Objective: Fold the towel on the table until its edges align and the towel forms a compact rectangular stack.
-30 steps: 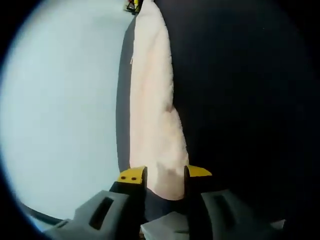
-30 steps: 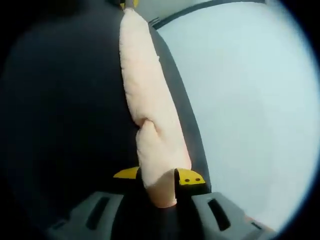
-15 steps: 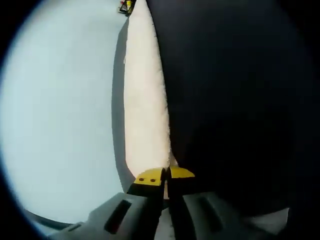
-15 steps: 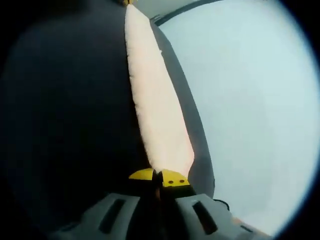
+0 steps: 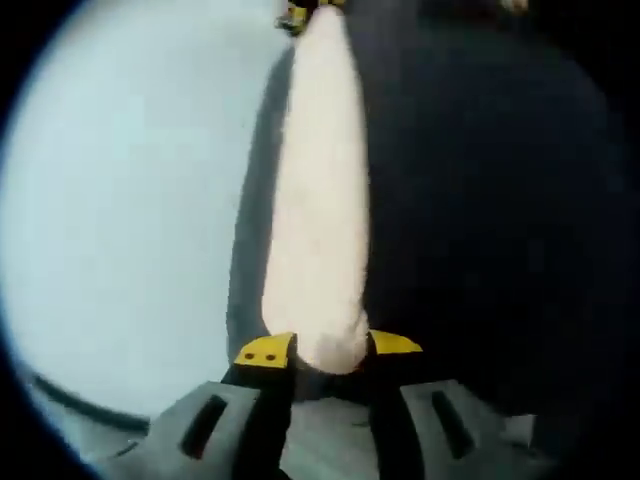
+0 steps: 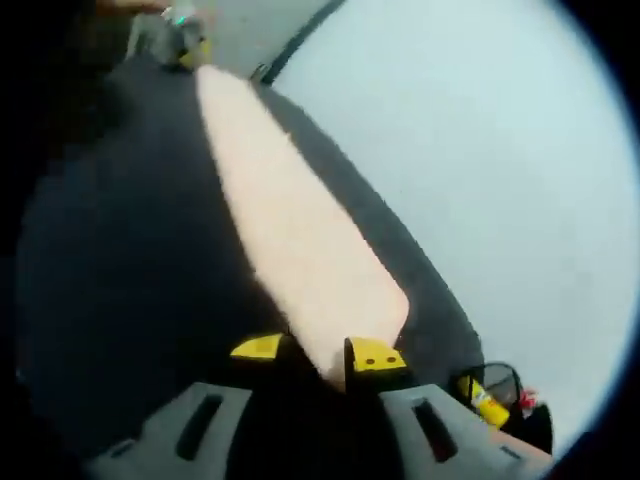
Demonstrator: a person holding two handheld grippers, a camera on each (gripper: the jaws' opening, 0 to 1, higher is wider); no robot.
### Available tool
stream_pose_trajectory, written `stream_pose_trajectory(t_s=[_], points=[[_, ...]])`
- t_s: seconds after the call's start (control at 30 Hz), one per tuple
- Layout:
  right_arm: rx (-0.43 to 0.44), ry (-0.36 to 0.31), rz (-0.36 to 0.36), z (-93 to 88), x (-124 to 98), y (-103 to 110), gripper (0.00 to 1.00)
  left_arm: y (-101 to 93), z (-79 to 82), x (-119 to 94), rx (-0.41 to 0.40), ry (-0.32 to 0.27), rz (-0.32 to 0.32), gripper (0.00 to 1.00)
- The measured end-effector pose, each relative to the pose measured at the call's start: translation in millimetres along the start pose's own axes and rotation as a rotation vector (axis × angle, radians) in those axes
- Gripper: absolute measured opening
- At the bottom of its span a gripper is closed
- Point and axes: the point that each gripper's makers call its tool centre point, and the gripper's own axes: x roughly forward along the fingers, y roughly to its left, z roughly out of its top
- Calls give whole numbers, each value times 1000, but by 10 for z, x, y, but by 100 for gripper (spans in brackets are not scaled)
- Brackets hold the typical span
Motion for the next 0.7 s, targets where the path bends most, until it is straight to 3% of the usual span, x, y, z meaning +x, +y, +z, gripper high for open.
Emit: stream_pose_trajectory(t_s=[0.03,0.07,0.1,0.13,0.17,0.2,0.3,0.37,0.47,0.5,0.53,0.57,0.63,0.67,0.7], points=[[56,-8,-20,24,-44,-98,26,59,-39,-87,-116,46,-13,30],[145,-26,-58,109,-85,-209,29,128,-61,-109,-192,48,-13,31],[244,3,-69,109,-120,-309,31,251,-72,-124,-280,41,-16,31],[388,42,-66,166,-180,-329,31,305,-55,-130,-391,19,-47,31],[480,29,-93,211,-182,-458,31,366,-111,-50,-494,22,-93,32],[557,32,-97,249,-188,-535,29,443,-127,-12,-553,13,-104,34],[679,51,-82,249,-163,-711,28,541,-101,109,-711,-20,-154,30],[672,40,-57,310,-128,-680,28,607,-150,259,-748,-22,-143,29],[745,94,-32,272,-43,-595,31,544,-244,401,-863,47,-152,26],[807,120,-28,236,-13,-587,31,521,-195,473,-927,20,-161,26],[874,138,-20,209,22,-599,30,459,-248,512,-1013,92,-190,26],[936,121,-8,219,80,-645,31,465,-243,575,-1055,94,-206,26],[1037,183,-14,86,146,-705,31,401,-302,632,-1051,155,-229,26],[1054,184,1,62,184,-712,32,399,-316,679,-1027,156,-235,26],[1076,196,8,10,234,-746,32,410,-319,759,-1049,168,-294,25]])
